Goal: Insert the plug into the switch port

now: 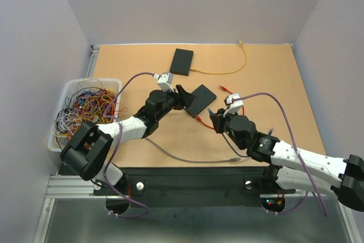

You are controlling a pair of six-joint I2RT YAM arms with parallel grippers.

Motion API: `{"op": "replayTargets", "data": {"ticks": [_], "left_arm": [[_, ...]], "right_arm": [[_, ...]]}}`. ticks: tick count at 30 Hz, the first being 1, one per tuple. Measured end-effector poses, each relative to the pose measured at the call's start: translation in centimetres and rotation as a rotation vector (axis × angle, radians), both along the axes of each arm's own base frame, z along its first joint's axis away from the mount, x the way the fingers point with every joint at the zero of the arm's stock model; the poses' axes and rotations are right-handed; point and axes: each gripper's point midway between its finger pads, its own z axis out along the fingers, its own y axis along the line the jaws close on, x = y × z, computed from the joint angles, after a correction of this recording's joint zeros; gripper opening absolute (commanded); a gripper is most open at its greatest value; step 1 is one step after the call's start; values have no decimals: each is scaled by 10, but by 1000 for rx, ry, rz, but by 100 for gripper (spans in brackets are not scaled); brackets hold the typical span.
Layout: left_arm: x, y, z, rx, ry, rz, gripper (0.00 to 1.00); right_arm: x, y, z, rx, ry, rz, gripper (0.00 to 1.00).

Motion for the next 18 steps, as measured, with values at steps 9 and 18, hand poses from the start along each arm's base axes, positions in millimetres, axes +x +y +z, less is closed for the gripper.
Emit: {"op": "replayTargets", "data": {"ticks": [9, 18], "left_arm": [[52, 30, -25, 95, -13, 51, 65], [99, 22, -65, 105, 3, -37, 64]], "right_arm": [[14, -5, -48, -128, 81, -76, 0], [61, -33, -92, -130, 182, -181, 1]]}}
